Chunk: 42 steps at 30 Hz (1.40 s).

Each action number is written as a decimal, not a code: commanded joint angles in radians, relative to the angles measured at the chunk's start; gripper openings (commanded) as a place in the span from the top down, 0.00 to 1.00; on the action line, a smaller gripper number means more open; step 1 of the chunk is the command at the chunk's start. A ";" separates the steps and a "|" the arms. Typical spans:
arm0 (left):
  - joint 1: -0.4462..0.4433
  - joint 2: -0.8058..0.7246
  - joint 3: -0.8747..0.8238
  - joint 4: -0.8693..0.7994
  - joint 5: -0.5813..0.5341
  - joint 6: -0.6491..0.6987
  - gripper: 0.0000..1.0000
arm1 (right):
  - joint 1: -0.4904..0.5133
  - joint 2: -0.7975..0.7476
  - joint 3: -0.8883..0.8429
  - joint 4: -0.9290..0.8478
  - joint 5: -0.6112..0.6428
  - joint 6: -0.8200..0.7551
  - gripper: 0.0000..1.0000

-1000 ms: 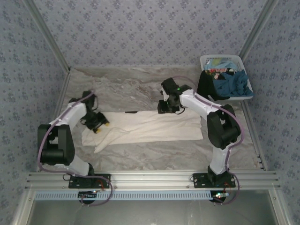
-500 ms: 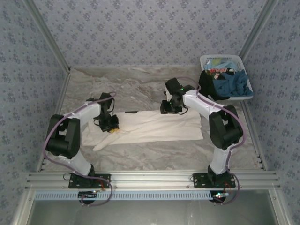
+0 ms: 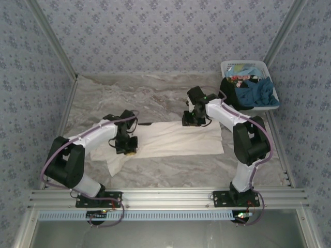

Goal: Fold and stack the t-shirts

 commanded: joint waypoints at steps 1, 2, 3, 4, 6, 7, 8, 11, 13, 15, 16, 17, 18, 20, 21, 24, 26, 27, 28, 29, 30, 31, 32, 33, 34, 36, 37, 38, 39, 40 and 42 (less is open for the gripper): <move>-0.032 -0.007 -0.034 -0.013 0.082 -0.047 0.83 | -0.008 -0.033 -0.015 -0.041 0.016 0.002 0.67; -0.037 0.002 -0.032 -0.017 0.102 -0.043 0.79 | -0.009 -0.032 -0.018 -0.042 0.015 0.001 0.67; -0.037 0.003 -0.026 -0.030 0.109 -0.033 0.74 | -0.009 -0.032 -0.021 -0.042 0.014 0.001 0.67; -0.038 -0.006 -0.021 -0.038 0.110 -0.017 0.71 | -0.009 -0.033 -0.023 -0.042 0.014 0.000 0.67; -0.016 -0.043 0.000 -0.076 0.069 0.015 0.64 | -0.009 -0.033 -0.024 -0.047 0.017 -0.003 0.67; 0.015 -0.062 0.006 -0.096 0.045 0.020 0.59 | -0.009 -0.033 -0.024 -0.049 0.018 -0.004 0.67; 0.065 -0.086 0.008 -0.119 0.009 0.021 0.57 | -0.009 -0.033 -0.024 -0.049 0.017 -0.006 0.67; 0.271 -0.151 -0.014 -0.147 -0.086 0.024 0.56 | -0.009 -0.036 -0.023 -0.040 0.011 -0.013 0.67; 0.418 -0.175 -0.045 -0.111 -0.080 0.053 0.56 | -0.009 -0.037 -0.023 -0.031 0.006 -0.016 0.67; 0.536 -0.180 -0.075 -0.046 -0.049 0.087 0.56 | -0.007 -0.037 -0.023 -0.027 0.003 -0.017 0.67; 0.571 -0.175 -0.086 -0.013 -0.026 0.102 0.57 | -0.005 -0.037 -0.023 -0.028 0.001 -0.016 0.67; 0.599 -0.161 -0.095 0.019 -0.005 0.115 0.57 | -0.004 -0.038 -0.023 -0.028 -0.002 -0.016 0.67; 0.614 -0.138 -0.097 0.036 0.005 0.128 0.58 | -0.004 -0.040 -0.023 -0.029 -0.002 -0.017 0.67; 0.630 -0.088 -0.088 0.043 -0.002 0.146 0.59 | -0.004 -0.043 -0.023 -0.035 -0.001 -0.018 0.67; 0.631 -0.068 -0.086 0.042 -0.008 0.153 0.60 | -0.005 -0.045 -0.022 -0.039 -0.001 -0.015 0.67; 0.631 -0.037 -0.091 0.048 -0.038 0.150 0.62 | -0.009 -0.053 -0.024 -0.042 0.000 -0.013 0.66; 0.631 -0.032 -0.092 0.057 -0.053 0.145 0.63 | -0.011 -0.053 -0.026 -0.041 0.001 -0.012 0.66; 0.632 -0.030 -0.093 0.066 -0.056 0.146 0.63 | -0.013 -0.052 -0.026 -0.040 0.000 -0.011 0.66; 0.631 -0.026 -0.093 0.072 -0.055 0.147 0.65 | -0.012 -0.050 -0.026 -0.039 -0.002 -0.010 0.66; 0.631 -0.017 -0.092 0.076 -0.055 0.148 0.66 | -0.013 -0.050 -0.026 -0.037 0.000 -0.009 0.66; 0.631 -0.005 -0.090 0.079 -0.048 0.151 0.68 | -0.013 -0.048 -0.025 -0.036 -0.001 -0.008 0.66; 0.632 0.002 -0.086 0.079 -0.046 0.151 0.71 | -0.012 -0.047 -0.024 -0.034 0.000 -0.007 0.66; 0.631 0.005 -0.085 0.080 -0.043 0.151 0.75 | -0.012 -0.044 -0.023 -0.033 0.000 -0.007 0.66; 0.632 0.001 -0.085 0.080 -0.042 0.153 0.79 | -0.013 -0.042 -0.022 -0.034 0.000 -0.007 0.66; 0.631 -0.006 -0.083 0.076 -0.042 0.153 0.83 | -0.012 -0.040 -0.018 -0.034 -0.001 -0.006 0.66; 0.631 -0.029 -0.080 0.068 -0.038 0.152 0.90 | -0.013 -0.036 -0.014 -0.034 0.001 -0.005 0.66; 0.632 -0.040 -0.077 0.057 -0.038 0.150 0.93 | -0.013 -0.033 -0.012 -0.035 0.002 -0.005 0.66; 0.631 -0.049 -0.074 0.047 -0.037 0.150 0.96 | -0.012 -0.030 -0.009 -0.035 0.003 -0.005 0.66; 0.630 -0.060 -0.068 0.034 -0.038 0.148 0.98 | -0.013 -0.028 -0.008 -0.035 0.002 -0.005 0.66; 0.631 -0.073 -0.063 0.019 -0.041 0.144 1.00 | -0.013 -0.025 -0.005 -0.037 0.002 -0.005 0.66; 0.632 -0.094 -0.044 -0.011 -0.045 0.136 1.00 | -0.013 -0.022 -0.001 -0.037 0.002 -0.005 0.66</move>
